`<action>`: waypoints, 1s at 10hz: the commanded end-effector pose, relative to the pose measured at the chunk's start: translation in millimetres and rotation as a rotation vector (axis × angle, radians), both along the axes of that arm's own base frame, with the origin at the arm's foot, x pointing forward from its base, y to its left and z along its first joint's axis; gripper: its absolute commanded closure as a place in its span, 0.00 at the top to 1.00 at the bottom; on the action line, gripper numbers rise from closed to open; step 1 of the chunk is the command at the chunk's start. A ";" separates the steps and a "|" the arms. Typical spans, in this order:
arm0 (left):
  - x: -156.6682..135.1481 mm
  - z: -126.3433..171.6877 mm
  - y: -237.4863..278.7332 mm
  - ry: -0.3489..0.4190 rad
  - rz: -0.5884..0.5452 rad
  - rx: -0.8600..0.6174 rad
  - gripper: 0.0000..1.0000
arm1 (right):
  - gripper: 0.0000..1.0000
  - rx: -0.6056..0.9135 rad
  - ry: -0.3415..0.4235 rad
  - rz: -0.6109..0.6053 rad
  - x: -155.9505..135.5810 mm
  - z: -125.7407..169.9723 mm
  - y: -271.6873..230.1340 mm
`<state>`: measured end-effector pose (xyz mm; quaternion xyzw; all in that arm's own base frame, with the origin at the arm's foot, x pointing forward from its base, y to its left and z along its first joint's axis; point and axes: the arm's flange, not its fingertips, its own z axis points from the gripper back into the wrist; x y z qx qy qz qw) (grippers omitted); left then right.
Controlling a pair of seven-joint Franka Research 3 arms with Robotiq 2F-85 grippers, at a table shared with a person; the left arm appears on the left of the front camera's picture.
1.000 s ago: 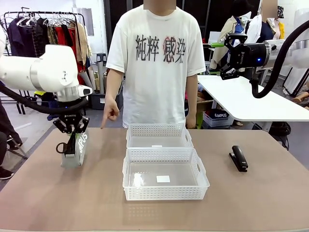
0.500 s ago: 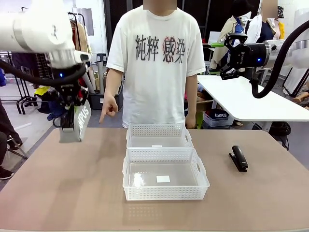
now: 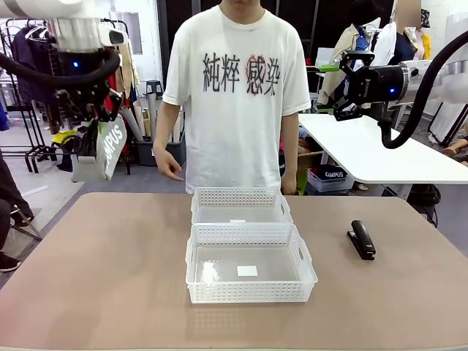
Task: Distribute items into two baskets.
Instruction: Pick up the Pencil pouch that the person points to, then move the picked Pencil pouch towards the Organizing basket indicated by the person, stopping as directed.
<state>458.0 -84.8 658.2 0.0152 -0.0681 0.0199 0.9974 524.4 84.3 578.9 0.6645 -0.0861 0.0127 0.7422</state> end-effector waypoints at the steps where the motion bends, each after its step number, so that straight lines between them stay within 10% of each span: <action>1: -2.9 33.1 1.1 -0.030 0.016 -0.003 0.00 | 1.00 0.001 -0.003 0.000 -0.3 2.0 0.1; 10: -15.8 67.4 3.1 -0.085 0.006 -0.013 0.00 | 1.00 0.001 -0.003 0.000 -0.3 2.0 0.1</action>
